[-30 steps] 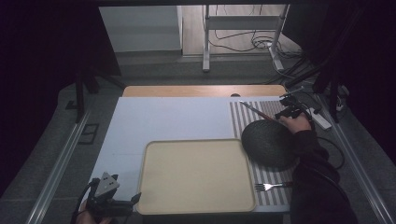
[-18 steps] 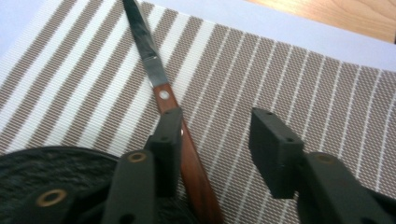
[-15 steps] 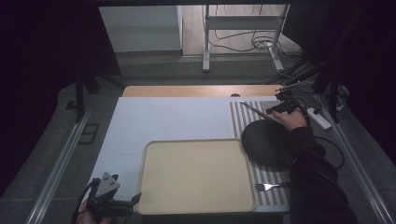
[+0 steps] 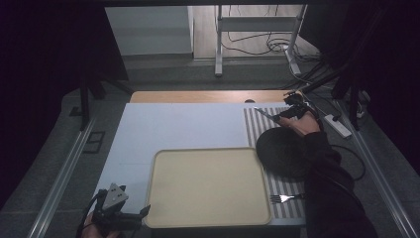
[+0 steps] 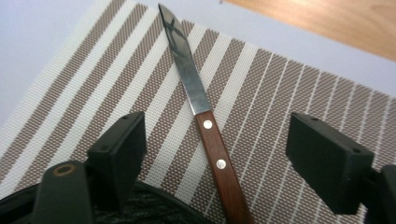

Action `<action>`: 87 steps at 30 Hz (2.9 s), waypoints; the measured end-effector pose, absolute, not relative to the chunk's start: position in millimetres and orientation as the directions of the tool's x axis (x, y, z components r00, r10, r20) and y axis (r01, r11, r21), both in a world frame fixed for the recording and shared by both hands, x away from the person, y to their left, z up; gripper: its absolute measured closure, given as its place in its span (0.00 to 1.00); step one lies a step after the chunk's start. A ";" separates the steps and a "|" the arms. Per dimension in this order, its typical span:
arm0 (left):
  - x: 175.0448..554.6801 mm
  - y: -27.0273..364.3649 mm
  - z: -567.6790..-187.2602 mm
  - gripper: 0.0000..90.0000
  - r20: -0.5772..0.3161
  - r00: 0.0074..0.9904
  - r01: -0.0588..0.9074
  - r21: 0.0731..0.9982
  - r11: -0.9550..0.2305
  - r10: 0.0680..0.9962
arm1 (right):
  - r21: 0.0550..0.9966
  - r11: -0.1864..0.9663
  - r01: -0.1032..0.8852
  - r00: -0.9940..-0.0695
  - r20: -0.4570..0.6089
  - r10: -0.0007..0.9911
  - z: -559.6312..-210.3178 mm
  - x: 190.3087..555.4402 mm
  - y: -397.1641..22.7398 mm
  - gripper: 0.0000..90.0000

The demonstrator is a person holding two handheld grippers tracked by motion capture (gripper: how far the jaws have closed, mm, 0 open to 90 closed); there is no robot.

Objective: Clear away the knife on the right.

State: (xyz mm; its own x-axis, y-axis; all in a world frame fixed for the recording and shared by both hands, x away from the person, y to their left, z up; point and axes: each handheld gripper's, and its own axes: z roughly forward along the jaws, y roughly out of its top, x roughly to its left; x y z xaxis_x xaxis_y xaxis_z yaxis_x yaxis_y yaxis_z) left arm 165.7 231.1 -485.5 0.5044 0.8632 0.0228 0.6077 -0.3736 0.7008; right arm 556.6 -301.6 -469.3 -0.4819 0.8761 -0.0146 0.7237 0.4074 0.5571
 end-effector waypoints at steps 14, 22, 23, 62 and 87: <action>165.9 230.5 -485.6 0.00 0.027 0.507 0.607 0.698 -0.379 0.862 | 0.460 0.454 0.763 -0.496 -0.034 0.868 -501.6 574.6 -306.6 0.21; 165.7 229.6 -485.7 0.01 0.037 0.505 0.608 0.695 -0.385 0.863 | 0.469 0.507 0.723 -0.556 -0.039 0.830 -497.1 575.6 -304.9 0.59; 165.7 229.4 -485.8 0.01 0.039 0.504 0.608 0.694 -0.386 0.863 | 0.469 0.507 0.723 -0.556 -0.039 0.830 -497.1 575.6 -304.9 0.59; 165.3 232.9 -485.1 0.00 0.013 0.496 0.608 0.709 -0.358 0.868 | 0.576 0.429 0.695 -0.523 -0.004 0.852 -469.4 552.1 -325.3 0.86; 164.6 233.6 -484.8 0.00 0.010 0.494 0.605 0.714 -0.352 0.870 | 0.611 0.467 0.639 -0.597 0.012 0.802 -455.2 489.0 -285.1 0.86</action>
